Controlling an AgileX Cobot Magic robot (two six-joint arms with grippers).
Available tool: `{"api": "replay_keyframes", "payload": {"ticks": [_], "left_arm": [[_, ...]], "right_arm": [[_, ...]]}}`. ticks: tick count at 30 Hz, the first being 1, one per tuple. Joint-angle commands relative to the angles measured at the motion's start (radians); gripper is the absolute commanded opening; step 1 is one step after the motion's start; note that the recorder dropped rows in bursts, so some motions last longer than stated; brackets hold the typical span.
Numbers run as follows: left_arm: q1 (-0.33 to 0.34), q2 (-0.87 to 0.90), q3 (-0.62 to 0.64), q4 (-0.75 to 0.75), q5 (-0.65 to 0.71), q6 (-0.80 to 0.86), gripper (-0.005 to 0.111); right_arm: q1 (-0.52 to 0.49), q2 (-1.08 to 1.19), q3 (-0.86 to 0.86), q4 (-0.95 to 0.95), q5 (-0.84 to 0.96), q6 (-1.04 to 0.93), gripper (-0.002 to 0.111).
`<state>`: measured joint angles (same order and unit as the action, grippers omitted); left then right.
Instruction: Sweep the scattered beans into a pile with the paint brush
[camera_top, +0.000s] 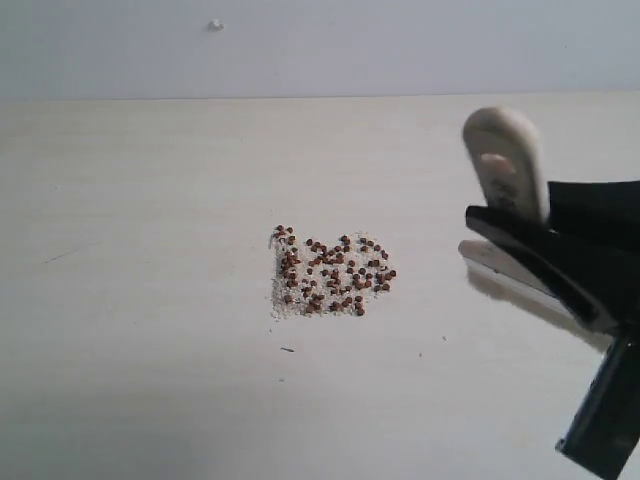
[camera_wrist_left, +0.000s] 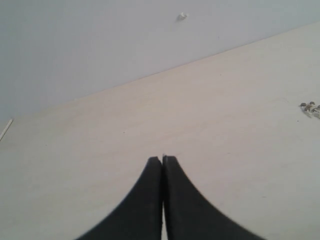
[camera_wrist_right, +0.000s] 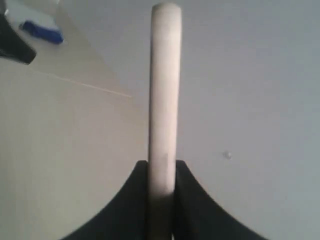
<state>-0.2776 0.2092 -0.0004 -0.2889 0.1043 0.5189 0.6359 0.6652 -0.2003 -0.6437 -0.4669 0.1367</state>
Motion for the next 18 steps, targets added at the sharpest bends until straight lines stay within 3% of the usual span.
{"api": "replay_keyframes", "payload": {"ticks": [1,5,9,18], "left_arm": [[0.001,-0.003,0.000,-0.003,-0.005,-0.002,0.000],[0.001,-0.003,0.000,-0.003,-0.005,-0.002,0.000],[0.001,-0.003,0.000,-0.003,-0.005,-0.002,0.000],[0.001,-0.003,0.000,-0.003,-0.005,-0.002,0.000]], "right_arm": [[-0.001,0.051,0.105,0.683,-0.258,-0.548,0.000],[-0.001,0.151,0.121,1.031,-0.364,-0.709,0.000],[-0.001,0.281,0.110,1.026,-0.457,-0.694,0.000],[-0.001,0.727,-0.128,1.030,-0.408,-0.723,0.000]]}}
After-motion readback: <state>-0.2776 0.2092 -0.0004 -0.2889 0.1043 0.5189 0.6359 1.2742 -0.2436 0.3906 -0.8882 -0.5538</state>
